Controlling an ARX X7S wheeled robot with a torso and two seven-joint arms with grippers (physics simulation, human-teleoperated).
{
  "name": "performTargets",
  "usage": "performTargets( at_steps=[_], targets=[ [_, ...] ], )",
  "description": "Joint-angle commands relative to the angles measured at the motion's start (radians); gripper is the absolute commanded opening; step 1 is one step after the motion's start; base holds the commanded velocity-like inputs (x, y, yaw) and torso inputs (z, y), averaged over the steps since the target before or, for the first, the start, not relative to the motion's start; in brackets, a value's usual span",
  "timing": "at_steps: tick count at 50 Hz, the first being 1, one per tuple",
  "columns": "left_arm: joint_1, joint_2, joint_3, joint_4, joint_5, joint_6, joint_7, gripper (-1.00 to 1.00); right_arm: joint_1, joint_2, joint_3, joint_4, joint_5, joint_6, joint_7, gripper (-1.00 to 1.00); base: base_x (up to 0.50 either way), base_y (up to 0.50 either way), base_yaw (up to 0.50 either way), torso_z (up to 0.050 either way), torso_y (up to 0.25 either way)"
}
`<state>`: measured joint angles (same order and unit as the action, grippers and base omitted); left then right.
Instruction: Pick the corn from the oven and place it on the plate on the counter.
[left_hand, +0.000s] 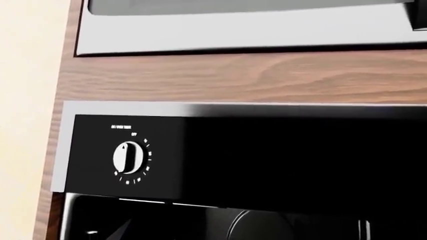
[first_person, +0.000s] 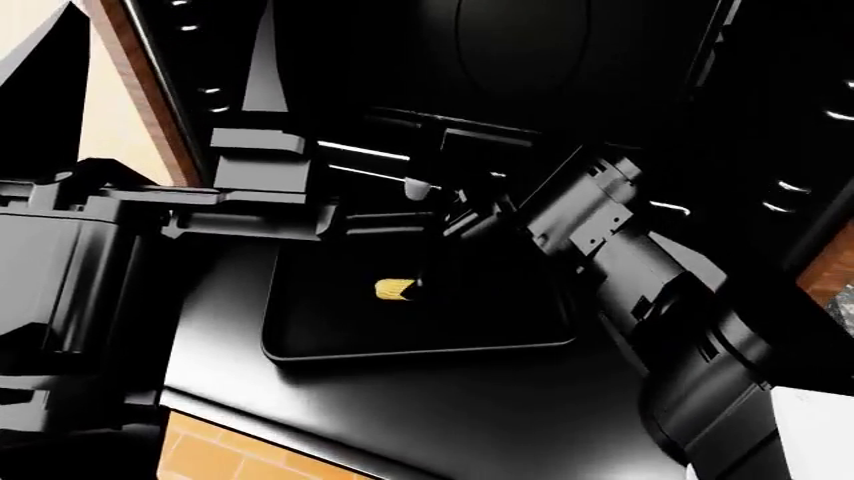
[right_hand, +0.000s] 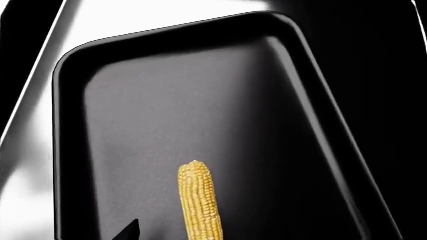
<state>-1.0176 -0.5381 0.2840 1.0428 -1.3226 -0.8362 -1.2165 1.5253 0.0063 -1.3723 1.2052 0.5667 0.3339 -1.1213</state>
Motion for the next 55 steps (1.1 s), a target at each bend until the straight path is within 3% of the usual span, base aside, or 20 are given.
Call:
performTargets(
  at_steps=[1, 55],
  targets=[
    [0.006, -0.046, 0.059, 0.002, 0.022, 0.074, -0.009, 1.0, -0.022, -0.006, -0.018, 0.037, 0.045, 0.01, 0.031, 1.0, 0.0, 0.0, 0.0, 0.0, 0.0],
    [-0.007, -0.211, 0.342, -0.005, 0.142, 0.371, -0.05, 1.0, -0.073, -0.006, -0.07, 0.053, 0.148, 0.082, 0.107, 1.0, 0.0, 0.0, 0.0, 0.0, 0.0]
  ],
)
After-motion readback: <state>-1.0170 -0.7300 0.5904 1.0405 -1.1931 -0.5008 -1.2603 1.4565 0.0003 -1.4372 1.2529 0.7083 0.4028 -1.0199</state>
